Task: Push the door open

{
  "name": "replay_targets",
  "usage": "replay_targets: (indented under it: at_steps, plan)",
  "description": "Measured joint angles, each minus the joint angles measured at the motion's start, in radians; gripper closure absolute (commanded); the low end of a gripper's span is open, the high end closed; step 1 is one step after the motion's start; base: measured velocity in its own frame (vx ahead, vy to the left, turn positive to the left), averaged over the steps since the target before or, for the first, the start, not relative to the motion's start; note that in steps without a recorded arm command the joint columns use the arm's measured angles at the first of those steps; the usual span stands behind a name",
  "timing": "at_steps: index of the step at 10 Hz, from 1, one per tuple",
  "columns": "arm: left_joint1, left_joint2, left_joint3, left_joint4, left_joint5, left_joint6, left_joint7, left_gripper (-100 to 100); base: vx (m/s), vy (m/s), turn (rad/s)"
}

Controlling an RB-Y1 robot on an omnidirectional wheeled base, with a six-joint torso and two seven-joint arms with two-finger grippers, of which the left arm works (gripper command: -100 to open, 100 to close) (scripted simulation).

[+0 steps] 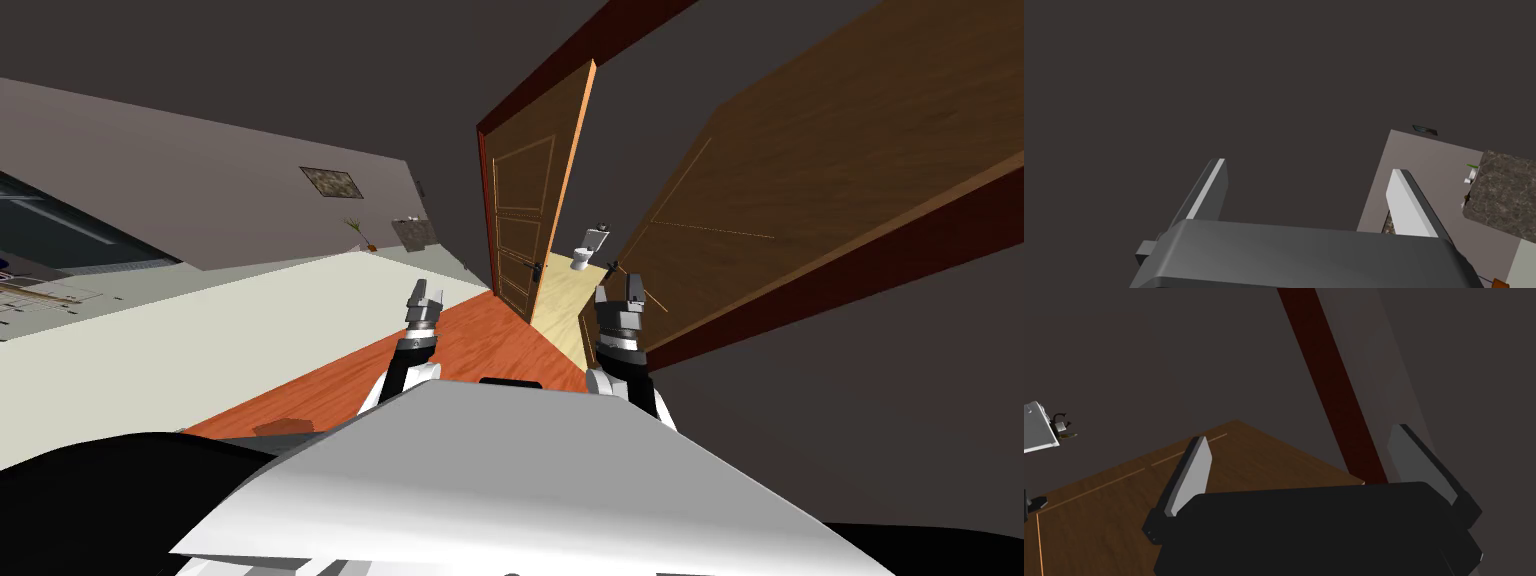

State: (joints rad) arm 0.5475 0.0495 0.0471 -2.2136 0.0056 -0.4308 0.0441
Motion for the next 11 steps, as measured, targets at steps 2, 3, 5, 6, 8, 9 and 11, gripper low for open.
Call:
replay_targets:
  at_steps: [2, 3, 5, 6, 8, 9, 11]
  plan:
    - [-0.02, 0.008, -0.015, 0.031, 0.0, 0.007, 0.005, -100, 0.165, 0.056, -0.087]
    - [-0.03, 0.009, -0.027, 0.048, -0.003, 0.011, 0.005, -100, 0.185, 0.055, -0.117]
    - [-0.054, 0.017, -0.049, 0.094, -0.004, 0.016, 0.009, -100, 0.21, 0.039, -0.162]
    - [-0.066, 0.03, -0.056, 0.118, 0.0, 0.02, 0.018, -100, 0.173, 0.032, -0.11]
    - [-0.092, 0.03, -0.079, 0.154, -0.005, 0.032, 0.02, -100, 0.115, 0.024, -0.112]
    - [-0.112, 0.034, -0.091, 0.176, -0.006, 0.043, 0.023, -100, 0.117, 0.038, -0.149]
    - [-0.132, 0.039, -0.114, 0.216, -0.008, 0.05, 0.027, -100, 0.095, 0.029, -0.085]
